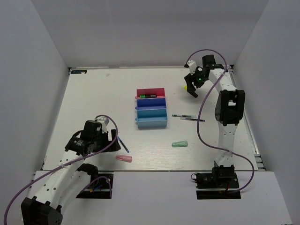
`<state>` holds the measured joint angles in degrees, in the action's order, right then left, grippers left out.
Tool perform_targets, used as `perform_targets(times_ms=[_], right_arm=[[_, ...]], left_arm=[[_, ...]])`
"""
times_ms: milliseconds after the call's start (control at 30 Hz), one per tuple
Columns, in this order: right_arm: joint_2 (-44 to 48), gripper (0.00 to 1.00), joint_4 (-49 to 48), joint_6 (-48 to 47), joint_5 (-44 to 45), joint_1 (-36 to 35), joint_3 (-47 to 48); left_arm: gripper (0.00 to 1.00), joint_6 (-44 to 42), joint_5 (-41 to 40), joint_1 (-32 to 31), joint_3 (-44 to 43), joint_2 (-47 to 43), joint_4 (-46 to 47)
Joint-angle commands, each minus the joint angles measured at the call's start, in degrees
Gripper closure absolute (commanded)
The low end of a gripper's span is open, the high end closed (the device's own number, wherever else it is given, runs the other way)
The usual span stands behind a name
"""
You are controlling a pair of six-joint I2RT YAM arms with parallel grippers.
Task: Sort the stationery into containers
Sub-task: Pick up the pen from the center of the board.
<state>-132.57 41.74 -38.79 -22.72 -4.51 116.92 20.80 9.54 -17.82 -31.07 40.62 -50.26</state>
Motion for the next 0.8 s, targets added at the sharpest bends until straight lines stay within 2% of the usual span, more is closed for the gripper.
perform_targets(times_ms=[0,433,567,600,667,700,767], right_arm=[[-2.4,0.28,4.2,5.3,0.4,0.0,3.6],[-6.7,0.3,-1.3,7.1,6.0,0.1,2.5],[-8.3,0.45,0.7,6.5,5.8,0.2,2.7],[-8.5,0.54,1.1,6.4,5.9,0.0,2.7],[-9.0,0.63,2.1,5.7,6.0,-0.1,3.3],[-8.9,0.74,2.7,5.8,5.6,0.1,3.3],[-8.7,0.86,3.5,5.8,5.6,0.0,3.4]], left_arm=[[0.01,0.7,1.4,0.2,1.1,-1.5,1.1],[0.01,0.7,1.5,0.2,1.4,-1.7,1.0],[0.01,0.7,1.7,0.2,1.2,-1.9,0.8],[0.01,0.7,2.0,0.2,1.3,-1.9,1.0],[0.01,0.6,1.9,0.2,1.4,-2.0,1.0],[0.01,0.6,2.0,0.2,1.2,-2.0,1.0],[0.01,0.6,2.1,0.1,1.3,-2.0,1.0]])
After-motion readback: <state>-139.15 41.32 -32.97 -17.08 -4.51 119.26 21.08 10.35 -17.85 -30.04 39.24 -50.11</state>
